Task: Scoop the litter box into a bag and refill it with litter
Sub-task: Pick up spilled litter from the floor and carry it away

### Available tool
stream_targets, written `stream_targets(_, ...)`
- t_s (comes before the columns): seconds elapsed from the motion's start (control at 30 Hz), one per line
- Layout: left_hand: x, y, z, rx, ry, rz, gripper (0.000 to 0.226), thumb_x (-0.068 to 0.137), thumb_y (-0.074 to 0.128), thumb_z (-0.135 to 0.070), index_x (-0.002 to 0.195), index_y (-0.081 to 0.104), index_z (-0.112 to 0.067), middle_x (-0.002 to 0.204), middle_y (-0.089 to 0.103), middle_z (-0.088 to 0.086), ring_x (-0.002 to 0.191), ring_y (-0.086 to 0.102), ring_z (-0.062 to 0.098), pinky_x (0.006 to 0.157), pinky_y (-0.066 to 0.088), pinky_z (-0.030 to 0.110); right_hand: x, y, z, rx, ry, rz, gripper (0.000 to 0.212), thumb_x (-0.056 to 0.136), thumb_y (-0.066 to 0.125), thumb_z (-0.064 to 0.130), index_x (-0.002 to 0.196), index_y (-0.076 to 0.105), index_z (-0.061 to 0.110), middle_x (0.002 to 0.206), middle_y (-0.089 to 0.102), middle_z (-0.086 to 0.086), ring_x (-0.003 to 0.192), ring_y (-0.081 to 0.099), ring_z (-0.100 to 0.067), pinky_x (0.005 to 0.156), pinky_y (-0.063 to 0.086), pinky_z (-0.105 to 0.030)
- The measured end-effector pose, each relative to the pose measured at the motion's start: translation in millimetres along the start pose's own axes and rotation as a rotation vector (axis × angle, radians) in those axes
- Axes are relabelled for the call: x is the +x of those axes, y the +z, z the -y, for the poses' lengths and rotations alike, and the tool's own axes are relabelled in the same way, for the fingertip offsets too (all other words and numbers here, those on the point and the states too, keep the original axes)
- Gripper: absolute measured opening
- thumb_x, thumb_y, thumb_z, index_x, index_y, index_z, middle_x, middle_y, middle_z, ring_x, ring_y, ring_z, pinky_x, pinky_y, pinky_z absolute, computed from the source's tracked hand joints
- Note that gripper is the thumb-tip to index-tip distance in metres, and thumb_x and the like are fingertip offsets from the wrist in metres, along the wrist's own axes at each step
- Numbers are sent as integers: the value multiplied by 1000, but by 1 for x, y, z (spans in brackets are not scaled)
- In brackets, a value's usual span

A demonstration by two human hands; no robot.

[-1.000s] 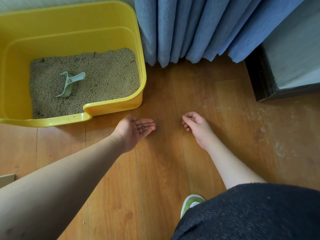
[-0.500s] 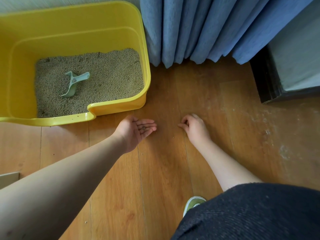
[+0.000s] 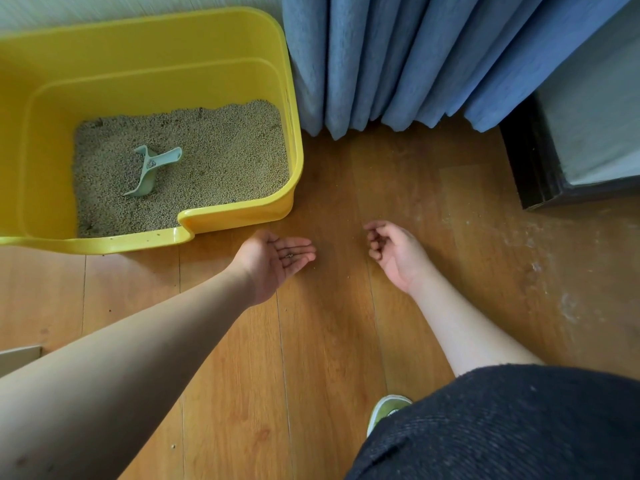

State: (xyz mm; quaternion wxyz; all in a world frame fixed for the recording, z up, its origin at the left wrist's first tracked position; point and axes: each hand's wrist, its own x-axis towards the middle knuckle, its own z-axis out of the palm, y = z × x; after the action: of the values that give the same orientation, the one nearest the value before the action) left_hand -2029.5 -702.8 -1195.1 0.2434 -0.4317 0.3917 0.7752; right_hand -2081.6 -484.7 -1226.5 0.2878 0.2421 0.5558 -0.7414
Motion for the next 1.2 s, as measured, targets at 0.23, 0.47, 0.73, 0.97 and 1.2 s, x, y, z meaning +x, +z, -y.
stream_targets(0.23, 1, -4, 2, -17, -3, -2, 51, 98, 23, -19, 100, 65, 9, 99, 71, 25, 89, 72, 29, 77, 58, 29, 17, -1, -10, -1248, -457, -29, 20, 90, 64, 31, 106, 63, 20, 81, 51, 16, 76, 48, -5, 66, 35, -21)
stream_targets(0.47, -1, -7, 2, -37, -4, 15, 51, 98, 23, -19, 99, 65, 10, 98, 71, 26, 88, 71, 30, 77, 57, 29, 30, 0, -22, -1317, -519, -96, 10, 89, 65, 25, 94, 66, 16, 85, 54, 7, 77, 52, -13, 65, 35, -24)
stream_targets(0.73, -3, -11, 1, -21, 1, 5, 52, 98, 22, -19, 99, 66, 9, 97, 72, 25, 88, 72, 29, 76, 57, 29, 10, 2, -17, -654, -196, -69, 11, 97, 53, 28, 101, 59, 20, 78, 53, 8, 69, 50, -7, 64, 41, -23)
stream_targets(0.97, -3, 8, 7, 13, -10, 30, 51, 97, 22, -17, 99, 66, 9, 95, 72, 24, 88, 71, 29, 79, 56, 29, -31, -18, -19, 212, 111, 205, 9, 97, 50, 10, 90, 54, 12, 77, 55, -3, 66, 47, -10, 58, 43, -19)
stream_targets(1.2, -1, 9, 8, 47, -5, 50, 52, 97, 21, -18, 100, 66, 9, 97, 72, 24, 87, 72, 29, 75, 57, 28, -43, -37, -30, 63, 102, 209, 20, 95, 45, -2, 94, 62, 8, 84, 64, -7, 74, 59, -13, 64, 50, -20)
